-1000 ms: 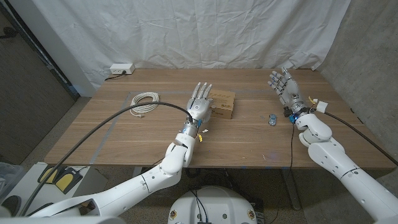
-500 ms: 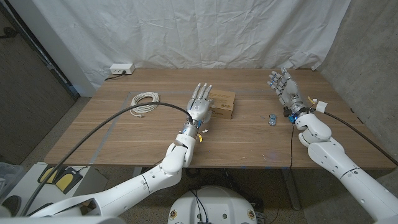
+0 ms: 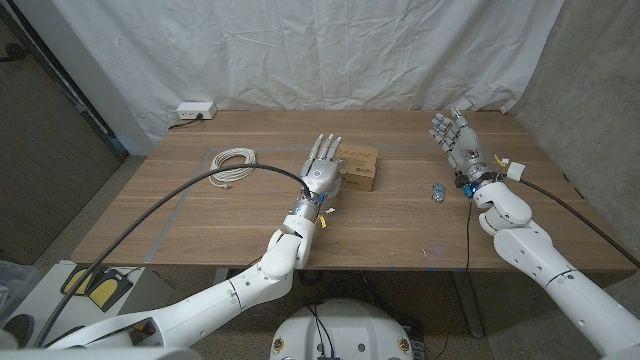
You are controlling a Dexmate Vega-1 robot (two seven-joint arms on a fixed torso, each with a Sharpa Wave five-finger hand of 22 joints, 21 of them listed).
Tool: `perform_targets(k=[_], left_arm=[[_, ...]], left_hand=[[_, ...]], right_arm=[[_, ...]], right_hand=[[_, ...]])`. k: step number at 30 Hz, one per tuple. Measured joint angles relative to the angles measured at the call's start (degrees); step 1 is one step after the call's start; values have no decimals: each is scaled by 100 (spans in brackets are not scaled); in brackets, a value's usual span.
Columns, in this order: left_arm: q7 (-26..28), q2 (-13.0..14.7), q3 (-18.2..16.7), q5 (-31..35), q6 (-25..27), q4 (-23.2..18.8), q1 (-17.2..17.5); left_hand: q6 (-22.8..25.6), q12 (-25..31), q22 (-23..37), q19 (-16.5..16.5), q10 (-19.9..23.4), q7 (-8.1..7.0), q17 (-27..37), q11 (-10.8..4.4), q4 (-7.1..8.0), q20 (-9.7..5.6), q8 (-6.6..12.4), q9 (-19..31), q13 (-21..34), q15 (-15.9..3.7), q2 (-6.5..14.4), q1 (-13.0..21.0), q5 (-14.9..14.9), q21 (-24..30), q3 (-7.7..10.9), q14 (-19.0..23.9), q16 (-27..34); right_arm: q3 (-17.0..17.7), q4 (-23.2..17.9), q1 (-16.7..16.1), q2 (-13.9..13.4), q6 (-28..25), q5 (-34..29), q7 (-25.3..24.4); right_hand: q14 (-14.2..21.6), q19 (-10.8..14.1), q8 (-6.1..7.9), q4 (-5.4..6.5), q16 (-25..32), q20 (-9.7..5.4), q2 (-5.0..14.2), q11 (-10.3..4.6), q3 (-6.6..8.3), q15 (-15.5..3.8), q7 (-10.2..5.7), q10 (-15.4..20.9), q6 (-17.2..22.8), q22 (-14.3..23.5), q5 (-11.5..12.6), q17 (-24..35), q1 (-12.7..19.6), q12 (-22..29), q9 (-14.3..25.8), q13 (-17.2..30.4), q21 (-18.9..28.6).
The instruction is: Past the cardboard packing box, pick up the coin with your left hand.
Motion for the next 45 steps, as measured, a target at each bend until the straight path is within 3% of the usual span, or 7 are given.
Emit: perform_targets(k=[36,45], left_arm=[[49,-110,147,-108,57,205,-119],[49,-132,174,-128,61,234,-147]], left_hand=[[45,0,14,0,22,-42,-1,-21,47,0,-22,-1,0,0,47,-47,0,0,-47,0,0],[437,0,14,0,89,-1,-1,-23,47,0,142,46,0,0,46,-46,0,0,-47,0,0]], right_arm=[[48,-66,-30,-35,1,7,-21],[48,-14,-6,-15,10,29,4]], right_hand=[[0,0,0,-15,0,0,0,0,-15,-1,0,0,0,0,0,0,0,1,0,0,0],[-1,0,0,-15,0,0,0,0,-15,-1,0,0,0,0,0,0,0,1,0,0,0]])
